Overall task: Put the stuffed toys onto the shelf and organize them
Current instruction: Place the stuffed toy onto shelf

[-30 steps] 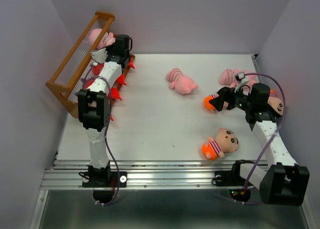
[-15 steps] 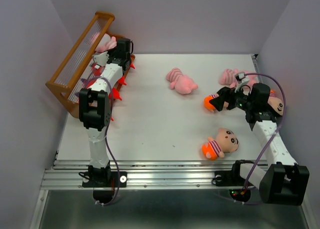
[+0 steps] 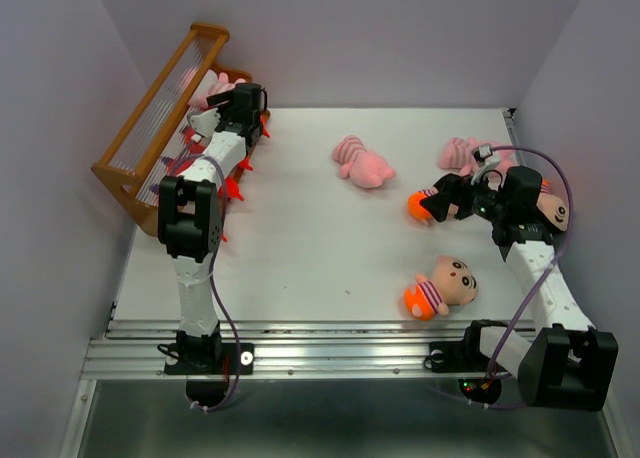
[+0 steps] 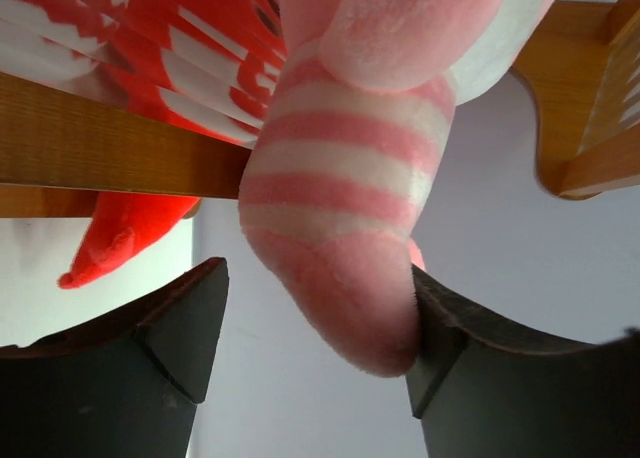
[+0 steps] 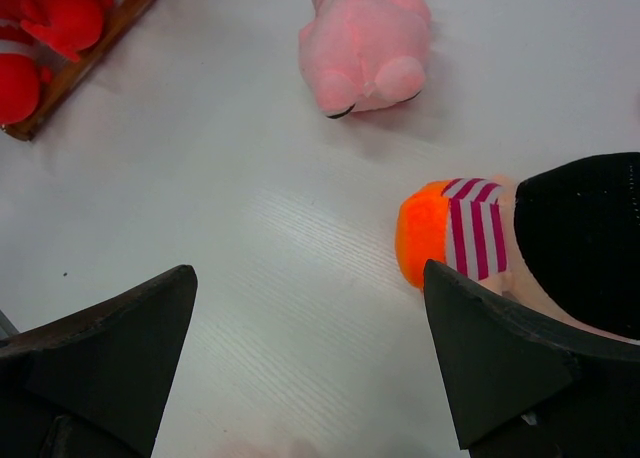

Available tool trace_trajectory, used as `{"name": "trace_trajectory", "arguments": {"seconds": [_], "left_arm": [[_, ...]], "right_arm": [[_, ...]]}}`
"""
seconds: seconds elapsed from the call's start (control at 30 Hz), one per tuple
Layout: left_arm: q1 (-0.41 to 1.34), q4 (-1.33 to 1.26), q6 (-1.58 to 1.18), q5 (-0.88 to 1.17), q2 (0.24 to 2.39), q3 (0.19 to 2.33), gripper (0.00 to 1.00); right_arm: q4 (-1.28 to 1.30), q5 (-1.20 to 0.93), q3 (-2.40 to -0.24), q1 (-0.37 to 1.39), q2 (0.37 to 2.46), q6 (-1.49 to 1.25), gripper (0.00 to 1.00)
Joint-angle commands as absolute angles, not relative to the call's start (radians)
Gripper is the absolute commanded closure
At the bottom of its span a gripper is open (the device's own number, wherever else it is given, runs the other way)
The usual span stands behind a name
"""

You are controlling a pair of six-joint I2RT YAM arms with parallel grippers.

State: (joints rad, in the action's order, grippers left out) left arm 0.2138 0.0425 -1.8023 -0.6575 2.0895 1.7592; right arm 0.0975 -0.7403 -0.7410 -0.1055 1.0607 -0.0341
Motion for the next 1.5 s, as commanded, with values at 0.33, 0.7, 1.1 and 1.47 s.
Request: {"name": "trace_trajectory", "arguments": {"seconds": [0.33, 0.7, 1.1, 1.47], "left_arm": [[0.21, -0.04, -1.649, -0.608, 1.916, 1.661, 0.03], [0.21, -0.086, -1.511, -0.479, 1.778, 1.482, 0.01], [0.273, -0.144, -1.094, -0.178, 1.516, 1.296, 0.01], [0.285, -0.181, -0.603, 0.242, 1.134, 1.218, 0.01]], "right_arm": [[0.064, -0.738, -0.781, -0.114, 1.062, -0.026, 0.0], [0.066, -0.732, -0.781, -0.123, 1.052, -0.021, 0.0], [0.074, -0.745, -0.785, -0.123, 1.046, -0.003, 0.0], [0.087, -0.821, -0.788, -0.123, 1.061, 0.04, 0.0]]}}
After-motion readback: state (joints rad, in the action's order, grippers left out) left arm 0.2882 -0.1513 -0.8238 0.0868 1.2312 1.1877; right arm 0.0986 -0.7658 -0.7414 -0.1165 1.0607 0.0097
